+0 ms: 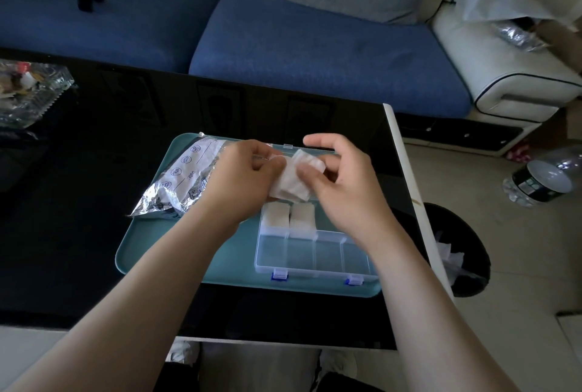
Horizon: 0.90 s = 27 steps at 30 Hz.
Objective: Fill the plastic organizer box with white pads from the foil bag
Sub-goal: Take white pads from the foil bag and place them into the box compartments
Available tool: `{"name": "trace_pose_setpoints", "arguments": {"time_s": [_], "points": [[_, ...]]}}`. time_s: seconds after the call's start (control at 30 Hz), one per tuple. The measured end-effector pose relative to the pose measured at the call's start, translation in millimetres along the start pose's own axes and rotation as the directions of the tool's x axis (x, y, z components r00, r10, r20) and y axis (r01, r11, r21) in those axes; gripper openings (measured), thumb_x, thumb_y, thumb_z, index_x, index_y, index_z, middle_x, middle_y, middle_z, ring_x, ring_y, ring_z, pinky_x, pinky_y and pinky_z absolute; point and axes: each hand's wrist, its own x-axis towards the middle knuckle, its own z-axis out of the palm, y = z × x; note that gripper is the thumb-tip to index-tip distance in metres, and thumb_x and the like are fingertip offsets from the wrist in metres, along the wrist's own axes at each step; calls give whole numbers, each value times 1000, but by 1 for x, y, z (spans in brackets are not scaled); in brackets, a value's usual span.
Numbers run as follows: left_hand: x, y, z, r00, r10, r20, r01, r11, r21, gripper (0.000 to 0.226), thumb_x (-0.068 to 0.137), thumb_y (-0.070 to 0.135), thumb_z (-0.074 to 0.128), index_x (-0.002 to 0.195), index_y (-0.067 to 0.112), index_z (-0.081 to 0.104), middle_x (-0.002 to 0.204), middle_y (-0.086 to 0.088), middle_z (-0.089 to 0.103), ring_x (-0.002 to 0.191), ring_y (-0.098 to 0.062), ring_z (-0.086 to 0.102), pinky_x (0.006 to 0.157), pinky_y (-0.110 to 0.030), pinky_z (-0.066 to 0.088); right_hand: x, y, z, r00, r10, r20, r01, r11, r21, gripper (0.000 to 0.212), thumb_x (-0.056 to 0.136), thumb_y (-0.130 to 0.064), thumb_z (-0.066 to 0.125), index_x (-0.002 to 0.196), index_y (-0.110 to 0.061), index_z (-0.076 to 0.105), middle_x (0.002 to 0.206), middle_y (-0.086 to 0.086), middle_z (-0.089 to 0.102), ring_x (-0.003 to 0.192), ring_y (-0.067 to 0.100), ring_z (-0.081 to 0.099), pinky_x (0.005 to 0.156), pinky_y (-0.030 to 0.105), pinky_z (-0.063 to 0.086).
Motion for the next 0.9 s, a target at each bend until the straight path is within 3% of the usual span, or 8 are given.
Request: {"name": "trace_pose_setpoints", "arguments": {"time_s": [0.17, 0.33, 0.4, 0.47, 0.6, 0.7, 0.77, 0.9], "points": [[-7, 8, -3, 997, 1, 73, 4, 997, -75, 14, 105, 9, 62, 106, 3, 75, 96, -29, 75, 88, -38, 77, 65, -36, 66, 1, 2, 3, 1000, -8, -26, 7, 999, -47, 47, 86, -13, 87, 125, -28, 65, 95, -3, 78, 88, 11, 77, 84, 43, 65], [-5, 12, -3, 989, -7, 148, 28, 990, -136, 25, 110, 14, 54, 111, -1, 74, 104, -27, 75, 94, -36, 77, 67, -36, 66, 6, 4, 3, 995, 2, -96, -15, 991, -134, 55, 75, -21, 96, 118, -37, 67, 101, -10, 69, 80, 13, 76, 77, 44, 66], [-6, 14, -3, 985, -8, 172, 34, 988, -151, 22, 107, 16, 59, 114, -1, 73, 99, -24, 76, 85, -28, 79, 65, -30, 64, 7, 5, 2, 994, 3, -106, -20, 986, -164, 57, 74, -24, 97, 121, -38, 67, 103, -12, 68, 77, 11, 73, 76, 41, 65], [-6, 13, -4, 980, 4, 200, 14, 996, -88, 21, 102, 11, 67, 122, 5, 69, 91, -15, 80, 80, -22, 79, 68, -27, 63, 7, 7, 2, 994, -11, -105, -9, 984, -180, 54, 76, -26, 96, 122, -36, 68, 106, -13, 69, 75, 9, 71, 75, 37, 65], [-1, 6, -6, 970, -25, 240, 9, 998, 66, 44, 96, -2, 68, 135, 16, 58, 94, -6, 81, 91, -26, 78, 92, -42, 61, 9, 13, 7, 999, -26, -36, 14, 958, -287, 45, 81, -31, 92, 121, -28, 74, 107, -13, 72, 89, 3, 70, 76, 18, 58], [1, 3, -6, 985, -40, 168, 14, 988, 151, 54, 88, -2, 70, 132, 26, 57, 104, -3, 76, 96, -25, 75, 95, -49, 60, 9, 14, 9, 996, 57, 70, -37, 963, -268, 18, 90, -31, 83, 106, -25, 79, 92, -9, 78, 85, 5, 72, 78, 35, 62], [2, -2, -5, 992, -29, 124, 3, 979, 203, 50, 87, 0, 69, 127, 27, 57, 110, -2, 68, 99, -26, 71, 91, -51, 61, 9, 16, 7, 996, 73, 49, -59, 968, -243, 5, 94, -25, 78, 99, -26, 78, 88, -7, 78, 83, 9, 73, 80, 44, 62], [7, -13, -10, 995, 100, 18, -97, 892, 441, 30, 86, -1, 62, 108, 19, 67, 99, 1, 70, 93, -24, 71, 83, -44, 62, 14, 28, 3, 996, 68, -49, -77, 971, -227, 21, 103, -12, 62, 115, -23, 74, 101, -7, 77, 93, 10, 73, 85, 45, 63]]}}
